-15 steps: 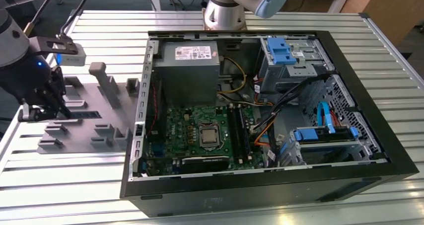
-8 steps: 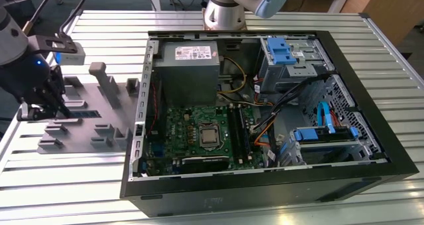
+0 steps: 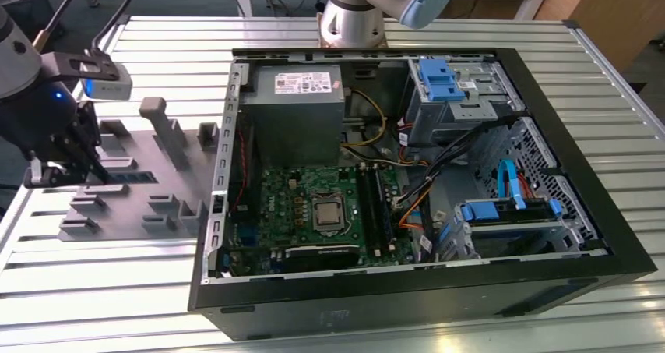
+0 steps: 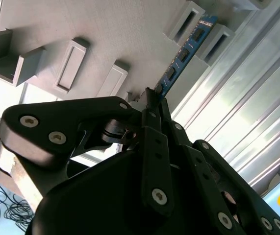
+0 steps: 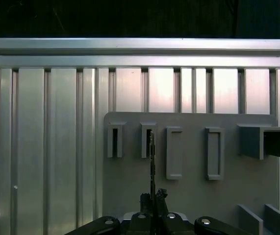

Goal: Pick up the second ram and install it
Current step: 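Pick up the second ram and move it above second insertion slot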

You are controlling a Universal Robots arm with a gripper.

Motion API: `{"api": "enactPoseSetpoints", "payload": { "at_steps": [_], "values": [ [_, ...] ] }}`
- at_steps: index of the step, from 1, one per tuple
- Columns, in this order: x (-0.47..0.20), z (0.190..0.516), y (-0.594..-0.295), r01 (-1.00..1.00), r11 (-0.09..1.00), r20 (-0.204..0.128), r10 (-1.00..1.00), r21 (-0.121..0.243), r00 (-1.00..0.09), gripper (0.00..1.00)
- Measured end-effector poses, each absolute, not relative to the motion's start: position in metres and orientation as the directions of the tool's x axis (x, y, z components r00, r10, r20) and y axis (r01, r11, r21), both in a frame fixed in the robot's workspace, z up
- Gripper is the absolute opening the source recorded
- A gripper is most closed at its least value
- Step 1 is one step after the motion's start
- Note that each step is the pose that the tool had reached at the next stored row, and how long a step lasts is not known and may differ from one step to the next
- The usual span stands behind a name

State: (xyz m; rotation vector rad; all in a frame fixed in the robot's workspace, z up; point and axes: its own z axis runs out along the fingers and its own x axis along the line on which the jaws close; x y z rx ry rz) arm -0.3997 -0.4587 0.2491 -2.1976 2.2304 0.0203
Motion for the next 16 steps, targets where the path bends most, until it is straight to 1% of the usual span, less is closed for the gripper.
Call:
{"api": "enactPoseSetpoints", "payload": {
  "at_steps": [16],
  "values": [
    [-0.3997, 0.2575, -0.4587, -1.000, 0.015, -0.017, -1.000, 0.002, -0.015, 0.14]
  ]
}}
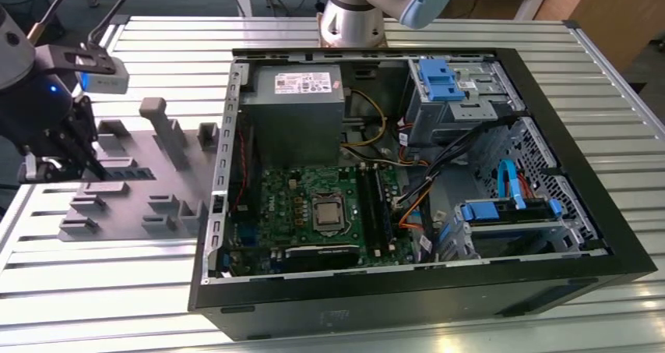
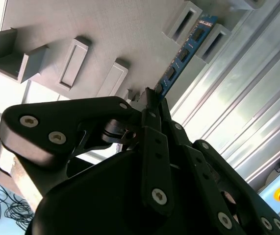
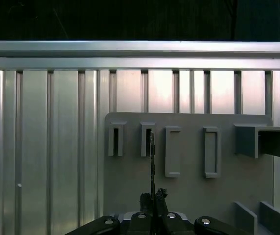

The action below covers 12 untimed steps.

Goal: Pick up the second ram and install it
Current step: 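Pick up the second ram and move it above second insertion slot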

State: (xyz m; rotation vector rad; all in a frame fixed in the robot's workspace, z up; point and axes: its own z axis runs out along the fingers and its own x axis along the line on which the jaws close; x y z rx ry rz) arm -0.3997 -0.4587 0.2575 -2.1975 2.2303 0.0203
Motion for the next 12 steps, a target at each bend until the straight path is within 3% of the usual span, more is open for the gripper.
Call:
{"api": "enactPoseSetpoints", "payload": {
  "at_steps": [12],
  "values": [
    [-0.3997, 0.2631, -0.4587, -1.000, 0.015, -0.017, -1.000, 0.002, -0.015, 0.14]
  ]
}}
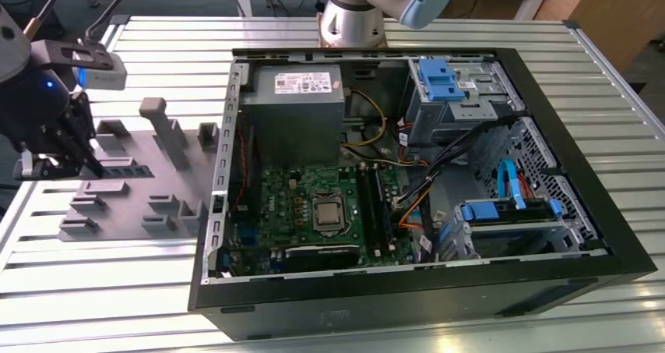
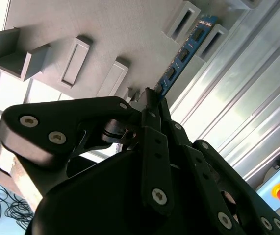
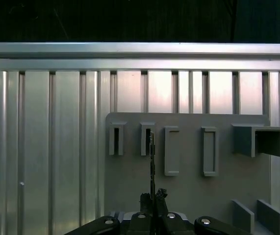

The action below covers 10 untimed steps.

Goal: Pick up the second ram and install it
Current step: 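Pick up the second ram and move it above second insertion slot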

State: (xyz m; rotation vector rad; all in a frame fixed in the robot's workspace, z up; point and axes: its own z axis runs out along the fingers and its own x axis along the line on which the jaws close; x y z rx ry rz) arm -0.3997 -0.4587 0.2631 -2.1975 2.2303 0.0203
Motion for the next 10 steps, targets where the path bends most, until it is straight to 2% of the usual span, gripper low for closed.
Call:
{"api": "enactPoseSetpoints", "payload": {
  "at_steps": [10],
  "values": [
    [-0.3997, 0.2677, -0.4587, -1.000, 0.015, -0.017, -1.000, 0.002, -0.015, 0.14]
  ]
}}
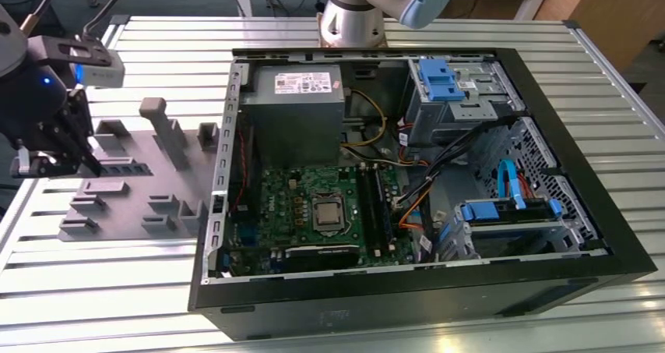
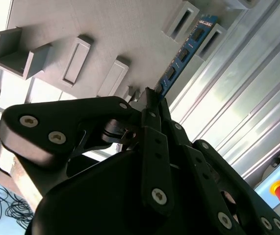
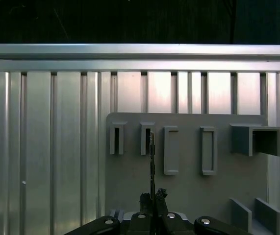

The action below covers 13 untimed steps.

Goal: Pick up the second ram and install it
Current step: 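Pick up the second ram and move it above second insertion slot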

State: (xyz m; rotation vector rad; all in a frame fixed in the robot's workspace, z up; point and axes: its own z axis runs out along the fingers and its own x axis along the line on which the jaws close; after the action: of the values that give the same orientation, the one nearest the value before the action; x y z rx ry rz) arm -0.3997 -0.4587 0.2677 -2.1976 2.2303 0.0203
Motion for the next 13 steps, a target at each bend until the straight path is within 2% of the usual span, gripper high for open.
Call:
{"api": "enactPoseSetpoints", "payload": {
  "at_steps": [13],
  "values": [
    [-0.3997, 0.2740, -0.4587, -1.000, 0.015, -0.017, -1.000, 0.002, -0.015, 0.14]
  ]
}}
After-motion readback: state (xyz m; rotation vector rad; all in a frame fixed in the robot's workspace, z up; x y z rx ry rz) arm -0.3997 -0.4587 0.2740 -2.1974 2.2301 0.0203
